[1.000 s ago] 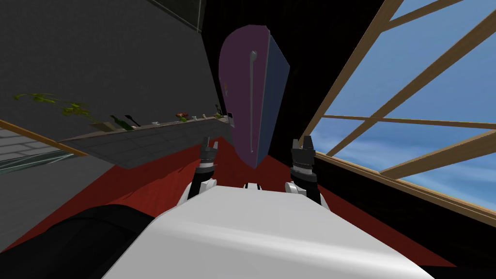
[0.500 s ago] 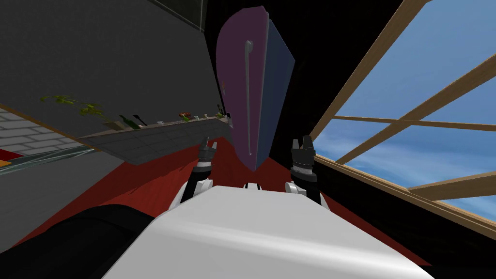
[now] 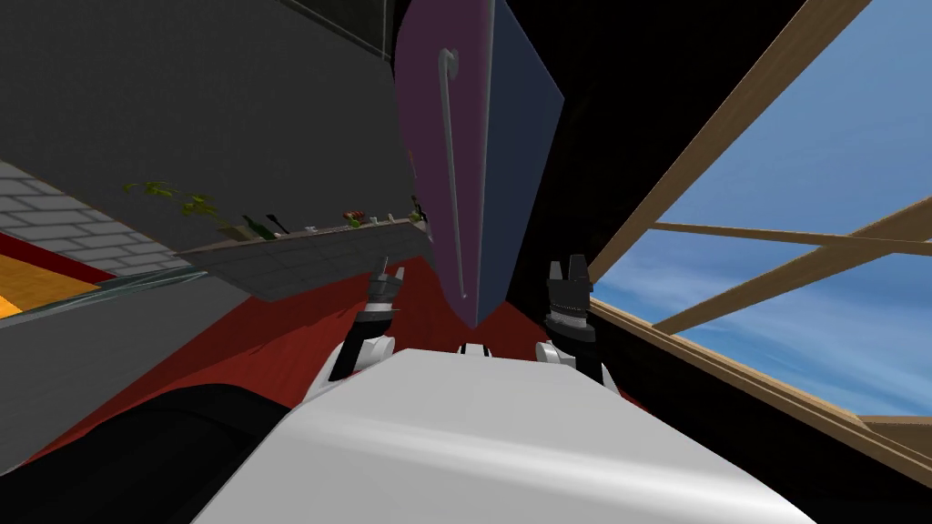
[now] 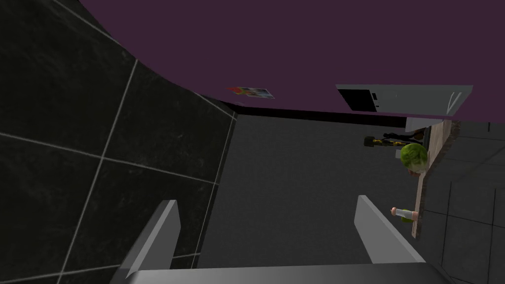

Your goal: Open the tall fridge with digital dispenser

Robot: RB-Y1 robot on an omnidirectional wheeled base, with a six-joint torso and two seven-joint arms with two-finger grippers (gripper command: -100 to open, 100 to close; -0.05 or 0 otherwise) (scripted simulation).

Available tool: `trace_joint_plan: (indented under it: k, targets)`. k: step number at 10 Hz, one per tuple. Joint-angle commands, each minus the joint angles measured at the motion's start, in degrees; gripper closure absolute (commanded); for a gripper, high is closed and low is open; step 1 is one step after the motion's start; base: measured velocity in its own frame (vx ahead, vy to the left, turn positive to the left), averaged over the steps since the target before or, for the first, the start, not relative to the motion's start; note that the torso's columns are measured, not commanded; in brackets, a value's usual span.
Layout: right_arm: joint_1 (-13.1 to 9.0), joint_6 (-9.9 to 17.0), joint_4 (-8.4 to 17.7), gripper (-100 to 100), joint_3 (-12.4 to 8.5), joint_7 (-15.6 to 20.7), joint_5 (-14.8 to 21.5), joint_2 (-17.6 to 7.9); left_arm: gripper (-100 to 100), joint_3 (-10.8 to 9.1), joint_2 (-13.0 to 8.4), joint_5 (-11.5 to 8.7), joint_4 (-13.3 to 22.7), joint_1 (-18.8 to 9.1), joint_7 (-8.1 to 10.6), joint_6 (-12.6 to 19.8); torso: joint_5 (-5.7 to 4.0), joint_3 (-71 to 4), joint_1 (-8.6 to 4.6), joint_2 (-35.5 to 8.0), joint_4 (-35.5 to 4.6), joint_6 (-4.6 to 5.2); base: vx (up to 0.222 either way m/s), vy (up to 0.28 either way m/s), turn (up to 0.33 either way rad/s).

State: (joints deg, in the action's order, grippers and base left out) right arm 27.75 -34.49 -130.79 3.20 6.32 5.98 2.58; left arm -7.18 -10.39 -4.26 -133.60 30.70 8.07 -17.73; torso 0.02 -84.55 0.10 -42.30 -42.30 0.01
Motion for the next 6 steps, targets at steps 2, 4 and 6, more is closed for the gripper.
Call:
trace_joint_plan:
  k: [2, 4, 6]
  targets:
    - [0.0, 0.0, 0.0, 0, 0.0, 0.0, 0.0, 0.0, -100, -1.72, -0.1, -2.5, -0.5, 0.0, 0.5, 3.2, 0.0, 0.0, -0.03, 0.0, 0.0, -0.01, 0.127, -0.155, 0.12]
    - [0.0, 0.0, 0.0, 0, 0.0, 0.0, 0.0, 0.0, -100, -2.6, 0.1, -3.8, -0.8, 0.0, 0.76, 4.7, -0.04, 0.0, -0.13, 0.0, 0.0, 0.0, 0.139, -0.165, 0.113]
    - [0.0, 0.0, 0.0, 0, 0.0, 0.0, 0.0, 0.0, -100, -3.88, 0.6, -5.7, -1.2, 0.1, 1.13, 7.0, -0.02, 0.0, -0.07, 0.0, 0.0, 0.0, 0.143, -0.169, 0.142]
